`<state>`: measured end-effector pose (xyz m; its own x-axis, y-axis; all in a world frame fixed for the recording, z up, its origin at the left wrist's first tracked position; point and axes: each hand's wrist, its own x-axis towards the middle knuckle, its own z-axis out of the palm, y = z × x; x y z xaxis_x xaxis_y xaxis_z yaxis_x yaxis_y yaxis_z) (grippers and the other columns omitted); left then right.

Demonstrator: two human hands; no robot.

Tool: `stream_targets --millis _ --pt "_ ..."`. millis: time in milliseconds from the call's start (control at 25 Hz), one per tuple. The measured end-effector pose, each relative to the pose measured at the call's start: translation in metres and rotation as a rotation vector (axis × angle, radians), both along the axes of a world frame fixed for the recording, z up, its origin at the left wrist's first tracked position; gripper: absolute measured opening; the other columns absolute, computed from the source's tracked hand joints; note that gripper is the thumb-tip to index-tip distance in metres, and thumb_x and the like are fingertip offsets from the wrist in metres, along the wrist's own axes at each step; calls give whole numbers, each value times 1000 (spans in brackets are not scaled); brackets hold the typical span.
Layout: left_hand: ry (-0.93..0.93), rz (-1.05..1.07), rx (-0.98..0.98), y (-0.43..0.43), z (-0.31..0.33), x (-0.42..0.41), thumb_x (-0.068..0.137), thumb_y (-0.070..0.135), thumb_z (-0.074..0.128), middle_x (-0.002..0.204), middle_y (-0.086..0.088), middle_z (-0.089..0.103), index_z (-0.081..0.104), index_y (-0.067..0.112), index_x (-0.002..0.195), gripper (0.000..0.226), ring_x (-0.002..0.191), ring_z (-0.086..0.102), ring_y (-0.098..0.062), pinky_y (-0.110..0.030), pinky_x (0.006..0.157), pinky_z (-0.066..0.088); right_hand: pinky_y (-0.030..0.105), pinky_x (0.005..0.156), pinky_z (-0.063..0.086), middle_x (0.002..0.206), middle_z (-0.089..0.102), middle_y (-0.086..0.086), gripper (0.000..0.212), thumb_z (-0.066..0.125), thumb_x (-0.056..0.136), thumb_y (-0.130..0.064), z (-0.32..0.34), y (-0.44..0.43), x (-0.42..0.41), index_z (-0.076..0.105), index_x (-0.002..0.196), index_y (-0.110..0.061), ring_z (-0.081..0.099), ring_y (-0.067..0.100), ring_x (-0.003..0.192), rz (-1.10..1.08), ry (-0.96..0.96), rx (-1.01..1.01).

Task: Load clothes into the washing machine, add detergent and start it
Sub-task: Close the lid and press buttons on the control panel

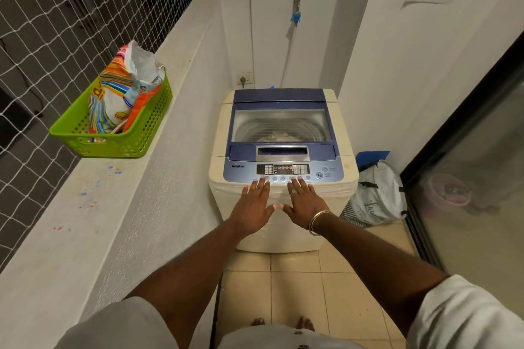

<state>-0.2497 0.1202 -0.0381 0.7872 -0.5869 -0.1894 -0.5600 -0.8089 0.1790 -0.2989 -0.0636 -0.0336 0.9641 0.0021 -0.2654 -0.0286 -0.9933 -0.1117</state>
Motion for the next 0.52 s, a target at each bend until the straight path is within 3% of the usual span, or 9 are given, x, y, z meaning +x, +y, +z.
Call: stream_targets --millis 520 --pt "26 41 -17 14 2 2 104 49 30 167 -6 -5 4 16 158 69 154 -1 -26 -45 123 4 48 124 6 165 -4 15 85 34 99 -58 -10 18 20 2 156 -4 -5 32 152 64 87 -41"
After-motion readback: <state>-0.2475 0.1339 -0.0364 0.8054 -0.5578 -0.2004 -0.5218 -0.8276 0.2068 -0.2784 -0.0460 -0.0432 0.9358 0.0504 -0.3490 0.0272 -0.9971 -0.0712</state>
